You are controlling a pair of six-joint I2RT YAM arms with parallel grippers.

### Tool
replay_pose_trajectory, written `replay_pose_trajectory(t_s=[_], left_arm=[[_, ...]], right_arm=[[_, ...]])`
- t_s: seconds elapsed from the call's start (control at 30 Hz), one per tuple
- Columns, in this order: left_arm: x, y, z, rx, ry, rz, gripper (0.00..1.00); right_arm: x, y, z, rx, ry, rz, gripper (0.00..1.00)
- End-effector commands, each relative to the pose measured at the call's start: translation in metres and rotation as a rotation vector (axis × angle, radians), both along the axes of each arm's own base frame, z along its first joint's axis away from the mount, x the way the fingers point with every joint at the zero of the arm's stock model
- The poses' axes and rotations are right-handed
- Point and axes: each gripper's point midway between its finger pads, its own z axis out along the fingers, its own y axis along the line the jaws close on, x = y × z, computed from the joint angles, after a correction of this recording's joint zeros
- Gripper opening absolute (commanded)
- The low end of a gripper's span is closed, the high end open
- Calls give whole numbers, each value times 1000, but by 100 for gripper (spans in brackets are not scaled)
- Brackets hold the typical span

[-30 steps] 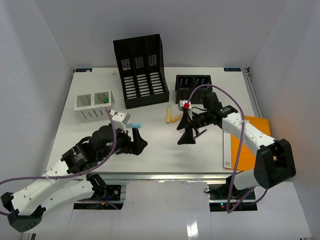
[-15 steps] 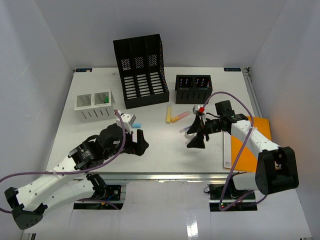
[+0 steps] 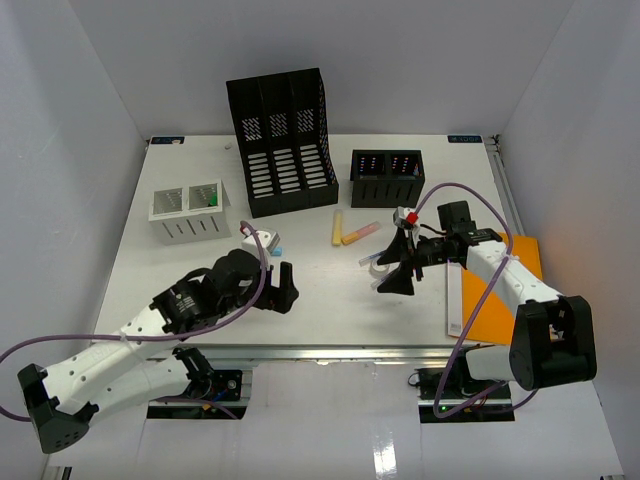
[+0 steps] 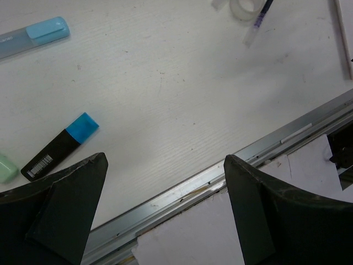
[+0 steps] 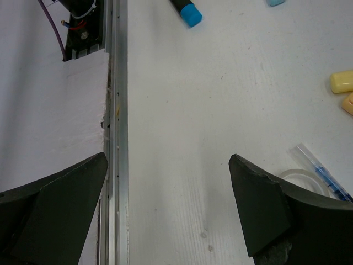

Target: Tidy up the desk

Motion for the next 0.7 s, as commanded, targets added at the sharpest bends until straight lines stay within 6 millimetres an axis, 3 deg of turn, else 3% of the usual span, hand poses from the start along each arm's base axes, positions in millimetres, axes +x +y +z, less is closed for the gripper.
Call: replay_pose_trajectory(t_s=[0.0,0.67], left_arm=[[8,0,-1,31,-27,10,98],[37,13,-19,234,-67,-8,97]], right_arm=[[0,1,10,41,-47,16,98],[-1,0,12,53,-46,17,98]])
